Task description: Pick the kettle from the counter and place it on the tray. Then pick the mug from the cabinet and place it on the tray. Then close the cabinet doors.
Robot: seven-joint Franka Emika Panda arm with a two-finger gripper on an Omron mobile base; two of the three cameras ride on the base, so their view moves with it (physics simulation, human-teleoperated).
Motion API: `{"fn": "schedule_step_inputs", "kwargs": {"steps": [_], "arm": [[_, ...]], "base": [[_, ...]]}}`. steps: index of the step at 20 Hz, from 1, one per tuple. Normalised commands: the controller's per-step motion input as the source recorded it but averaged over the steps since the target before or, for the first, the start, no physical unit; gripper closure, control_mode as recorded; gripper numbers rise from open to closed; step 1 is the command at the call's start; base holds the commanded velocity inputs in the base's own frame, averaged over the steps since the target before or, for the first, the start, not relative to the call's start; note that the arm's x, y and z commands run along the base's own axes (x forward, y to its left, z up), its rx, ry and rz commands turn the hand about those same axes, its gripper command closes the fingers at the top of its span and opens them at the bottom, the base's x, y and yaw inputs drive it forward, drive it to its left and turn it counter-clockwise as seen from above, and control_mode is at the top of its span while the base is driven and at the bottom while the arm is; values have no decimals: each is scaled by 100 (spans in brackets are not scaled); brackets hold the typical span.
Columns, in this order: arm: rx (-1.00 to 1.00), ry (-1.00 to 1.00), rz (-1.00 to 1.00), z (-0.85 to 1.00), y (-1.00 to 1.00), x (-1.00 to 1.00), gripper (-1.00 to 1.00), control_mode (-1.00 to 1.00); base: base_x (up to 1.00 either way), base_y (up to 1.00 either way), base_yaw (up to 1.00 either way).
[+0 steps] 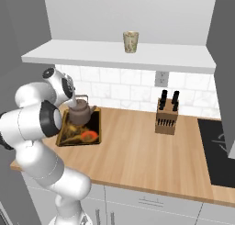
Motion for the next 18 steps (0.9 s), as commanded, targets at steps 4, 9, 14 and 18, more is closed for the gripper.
{"fn": "schedule_step_inputs", "kwargs": {"steps": [4,9,14,18], "arm": [[0,0,0,16,0,-29,-100,-100],[0,0,2,23,0,-47,-100,-100],[0,0,21,33,-18,-50,-100,-100],[0,0,30,37,-28,-51,-100,-100]], "base": [[0,0,0],[0,0,0],[0,0,0],[0,0,0]]}}
